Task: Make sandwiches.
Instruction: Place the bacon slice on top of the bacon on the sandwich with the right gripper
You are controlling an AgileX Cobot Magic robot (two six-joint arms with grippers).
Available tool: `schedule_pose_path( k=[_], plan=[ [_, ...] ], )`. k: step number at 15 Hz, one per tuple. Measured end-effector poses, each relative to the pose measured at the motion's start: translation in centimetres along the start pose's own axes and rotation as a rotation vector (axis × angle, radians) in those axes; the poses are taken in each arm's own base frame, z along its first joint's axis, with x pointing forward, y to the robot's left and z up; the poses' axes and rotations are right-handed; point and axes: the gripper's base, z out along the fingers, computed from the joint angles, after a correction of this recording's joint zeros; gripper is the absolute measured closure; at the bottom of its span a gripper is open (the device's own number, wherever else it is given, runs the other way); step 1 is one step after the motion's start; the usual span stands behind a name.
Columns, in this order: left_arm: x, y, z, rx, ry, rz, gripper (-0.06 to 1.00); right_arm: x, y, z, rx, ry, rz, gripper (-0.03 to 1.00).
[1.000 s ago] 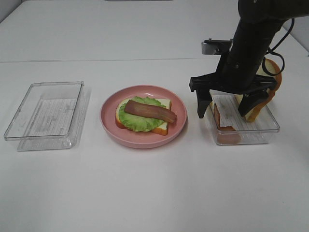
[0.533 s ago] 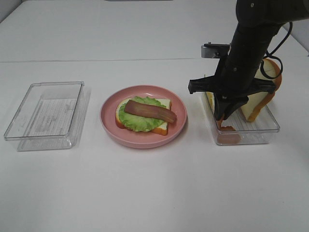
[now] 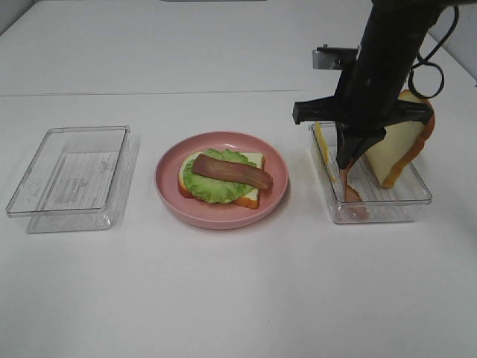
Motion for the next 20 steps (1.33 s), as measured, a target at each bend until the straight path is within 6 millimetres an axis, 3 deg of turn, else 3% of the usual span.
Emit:
schedule_pose_path(
  k=[1,6,10,12,13,14,20],
  plan=[
    [0.0,0.0,0.0,0.0,0.0,0.0,-0.05,-0.3,0.3,-2.2,-0.012,0.003,0.0,0.95],
    [0.0,0.0,0.0,0.0,0.0,0.0,-0.05,-1.7,2.4,-8.1,-0.224,-0.141,0.014,0.95],
    [0.0,0.0,0.0,0.0,0.0,0.0,-0.05,-0.7,5.6,-10.9,-0.505,-0.133,-0.053,0.95],
    [0.0,0.0,0.0,0.0,0.0,0.0,-0.05,0.2,7.5,-11.0,-0.546,-0.109,-0.11,0.95],
    [0.0,0.0,0.0,0.0,0.0,0.0,-0.05,1.1,10.3,-10.7,-0.581,-0.118,-0.186,0.95],
    [0.0,0.0,0.0,0.0,0.0,0.0,-0.05,1.0,11.3,-10.3,-0.617,-0.125,-0.202,0.95],
    [0.0,0.0,0.0,0.0,0.0,0.0,-0.05,-2.1,13.7,-4.3,-0.75,-0.085,-0.196,0.95]
  ],
)
